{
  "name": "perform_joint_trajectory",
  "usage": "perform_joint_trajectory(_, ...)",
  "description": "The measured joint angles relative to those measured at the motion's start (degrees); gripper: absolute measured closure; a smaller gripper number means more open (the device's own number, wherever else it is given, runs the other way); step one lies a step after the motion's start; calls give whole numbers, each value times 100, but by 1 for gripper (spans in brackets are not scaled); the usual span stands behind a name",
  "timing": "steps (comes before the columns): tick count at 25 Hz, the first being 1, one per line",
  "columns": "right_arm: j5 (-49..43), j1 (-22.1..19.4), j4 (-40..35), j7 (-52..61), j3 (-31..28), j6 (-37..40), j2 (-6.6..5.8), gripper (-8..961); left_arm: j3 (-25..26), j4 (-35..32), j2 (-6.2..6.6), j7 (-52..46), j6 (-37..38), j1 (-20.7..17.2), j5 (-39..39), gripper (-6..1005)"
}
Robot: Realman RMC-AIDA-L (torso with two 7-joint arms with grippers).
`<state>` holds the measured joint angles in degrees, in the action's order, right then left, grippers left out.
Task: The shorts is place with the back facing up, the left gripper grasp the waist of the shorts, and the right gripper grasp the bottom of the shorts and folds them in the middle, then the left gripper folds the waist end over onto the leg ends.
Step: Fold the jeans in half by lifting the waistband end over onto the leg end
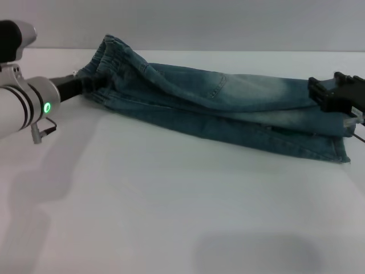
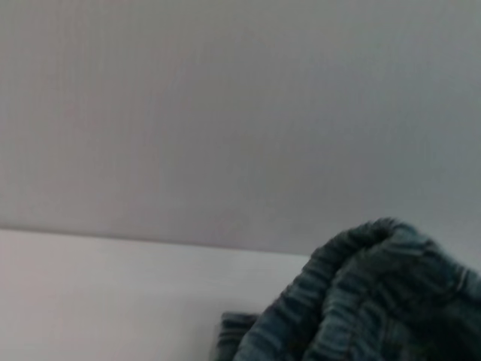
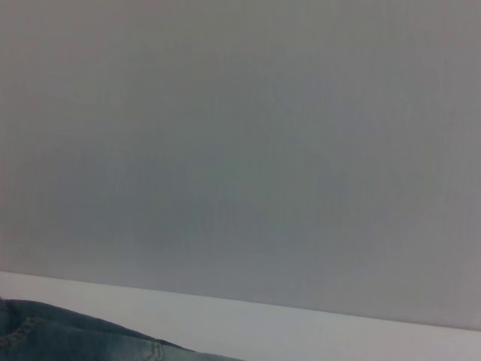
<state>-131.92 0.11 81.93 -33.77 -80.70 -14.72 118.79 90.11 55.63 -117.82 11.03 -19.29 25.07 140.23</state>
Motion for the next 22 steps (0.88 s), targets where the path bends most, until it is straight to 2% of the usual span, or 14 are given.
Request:
perform_joint_trajectory(10, 0, -126, 224, 6, 98, -23, 3, 439, 7, -612, -5, 106, 332, 258, 44, 138)
perform_joint_trajectory(22, 48, -151, 373, 56, 98, -31, 3, 440, 51, -1464, -5, 212, 573, 858, 38, 140)
